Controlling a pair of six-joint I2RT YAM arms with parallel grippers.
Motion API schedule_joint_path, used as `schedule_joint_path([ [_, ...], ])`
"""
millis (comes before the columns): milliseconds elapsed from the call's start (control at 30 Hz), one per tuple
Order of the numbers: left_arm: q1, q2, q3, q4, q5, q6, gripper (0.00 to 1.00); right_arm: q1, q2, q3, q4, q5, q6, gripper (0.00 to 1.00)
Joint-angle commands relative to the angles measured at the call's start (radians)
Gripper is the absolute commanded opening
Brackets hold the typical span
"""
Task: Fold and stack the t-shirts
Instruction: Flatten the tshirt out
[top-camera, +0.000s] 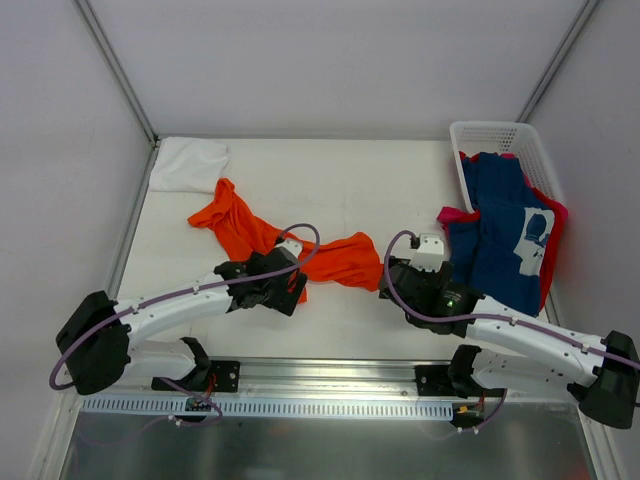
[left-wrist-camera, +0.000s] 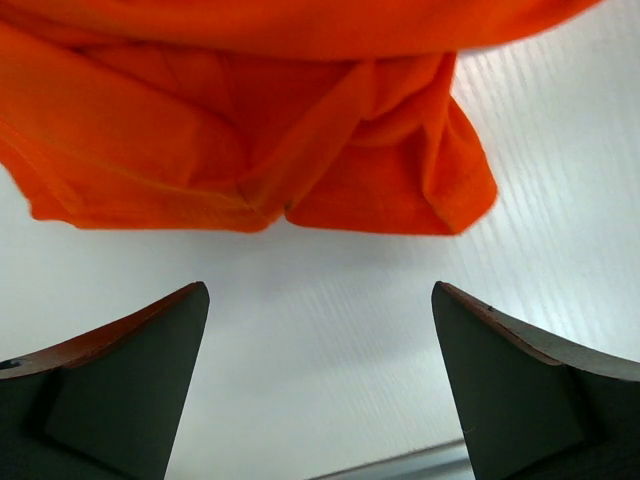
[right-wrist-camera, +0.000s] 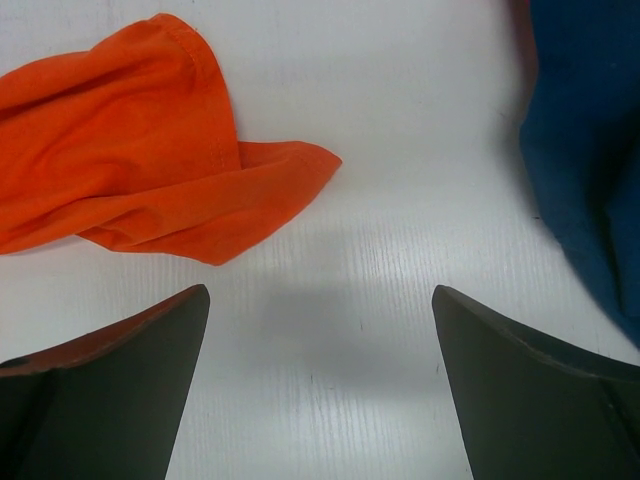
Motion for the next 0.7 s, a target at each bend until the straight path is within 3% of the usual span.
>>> schedule_joint_path([
  [0,0.010,-0.115,-0.032,0.039,0.145,-0.111,0.95,0.004,0.024,0.007,0.005,0.021,0.021,0.99],
  [300,-0.001,-0.154,-0.081,0.186,0.320,-0.162,0.91,0.005,0.147,0.035,0.061,-0.014,0.021,0.99],
  [667,-0.024,0.005,-0.098,0.323,0.268,-0.185,0.88,0.016,0.136,0.029,0.045,0.013,0.035,0.99],
])
